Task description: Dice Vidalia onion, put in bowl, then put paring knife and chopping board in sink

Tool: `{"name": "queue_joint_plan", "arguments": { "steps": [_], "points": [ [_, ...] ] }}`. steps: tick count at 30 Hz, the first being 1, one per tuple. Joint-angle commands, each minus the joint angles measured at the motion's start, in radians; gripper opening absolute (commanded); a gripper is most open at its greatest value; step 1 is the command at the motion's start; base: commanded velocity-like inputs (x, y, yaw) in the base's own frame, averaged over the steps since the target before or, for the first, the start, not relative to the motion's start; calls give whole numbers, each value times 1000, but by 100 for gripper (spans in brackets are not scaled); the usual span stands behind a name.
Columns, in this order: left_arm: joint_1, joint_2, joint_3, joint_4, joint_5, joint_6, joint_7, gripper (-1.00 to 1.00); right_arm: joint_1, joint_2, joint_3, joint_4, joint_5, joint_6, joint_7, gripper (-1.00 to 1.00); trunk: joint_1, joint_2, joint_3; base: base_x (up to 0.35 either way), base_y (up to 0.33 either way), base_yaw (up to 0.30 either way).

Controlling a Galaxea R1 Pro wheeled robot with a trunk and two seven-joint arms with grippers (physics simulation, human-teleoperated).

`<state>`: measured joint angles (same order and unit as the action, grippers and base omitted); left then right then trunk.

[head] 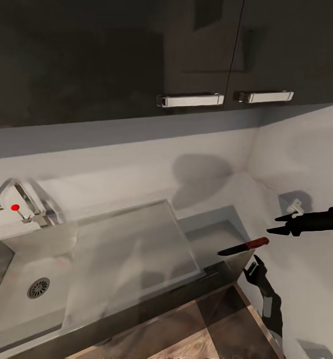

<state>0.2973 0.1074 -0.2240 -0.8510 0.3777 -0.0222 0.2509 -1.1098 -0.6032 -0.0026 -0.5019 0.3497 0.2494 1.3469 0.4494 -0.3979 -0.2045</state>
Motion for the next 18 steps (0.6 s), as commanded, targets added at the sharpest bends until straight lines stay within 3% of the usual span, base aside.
{"name": "queue_joint_plan", "arguments": {
  "steps": [1, 18],
  "points": [
    [0, 2, -6, -2, 10, -2, 8, 100, -1, 0, 0, -1, 3, 10, 5, 100, 1, -2, -4, 0, 0, 0],
    [0, 1, -6, -2, 10, -2, 8, 100, -1, 0, 0, -1, 3, 7, 7, 100, 1, -2, -32, 0, 0, 0]
  ]
}}
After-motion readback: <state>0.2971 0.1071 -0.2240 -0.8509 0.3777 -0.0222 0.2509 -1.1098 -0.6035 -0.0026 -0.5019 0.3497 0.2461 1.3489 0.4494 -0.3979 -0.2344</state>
